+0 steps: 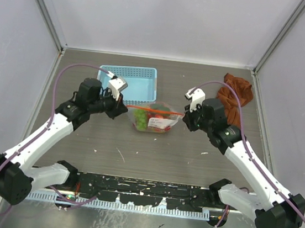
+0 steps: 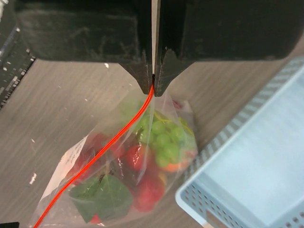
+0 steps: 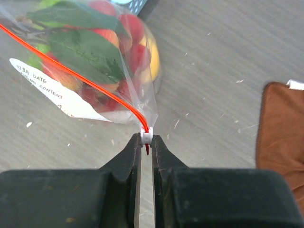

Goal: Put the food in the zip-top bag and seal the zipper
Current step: Zip the zipper food storage bag at the center of the board, then reset both arms

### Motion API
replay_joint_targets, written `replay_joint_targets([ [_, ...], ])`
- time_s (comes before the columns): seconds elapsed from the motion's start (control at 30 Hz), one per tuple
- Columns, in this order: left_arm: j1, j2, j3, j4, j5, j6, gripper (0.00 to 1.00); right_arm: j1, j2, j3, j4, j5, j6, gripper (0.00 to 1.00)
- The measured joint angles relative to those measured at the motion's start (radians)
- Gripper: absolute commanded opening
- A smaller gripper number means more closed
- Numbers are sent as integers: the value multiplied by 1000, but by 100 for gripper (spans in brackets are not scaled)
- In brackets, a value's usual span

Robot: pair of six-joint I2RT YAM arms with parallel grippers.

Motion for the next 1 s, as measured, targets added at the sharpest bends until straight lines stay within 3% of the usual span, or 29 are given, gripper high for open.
replay_joint_targets([
  [0.2, -5, -157, -126, -21, 45, -93, 3, 2, -166, -141, 26, -80, 85, 13],
  [0.43, -6, -321, -201, -51, 48, -180, 49, 4, -296, -263, 55, -111, 150, 36],
  [0.7, -6, -443, -202, -49, -21, -226, 83, 4, -364, -263, 88, -89, 154, 76],
  [0.77, -6, -467, -202, -49, -55, -229, 98, 4, -377, -255, 89, -69, 153, 87],
  [0.83, -6, -493, -202, -49, -102, -230, 98, 4, -397, -248, 89, -31, 154, 98],
  [1.0, -6, -564, -202, -47, -275, -234, 98, 4, -463, -240, 94, 151, 169, 100],
])
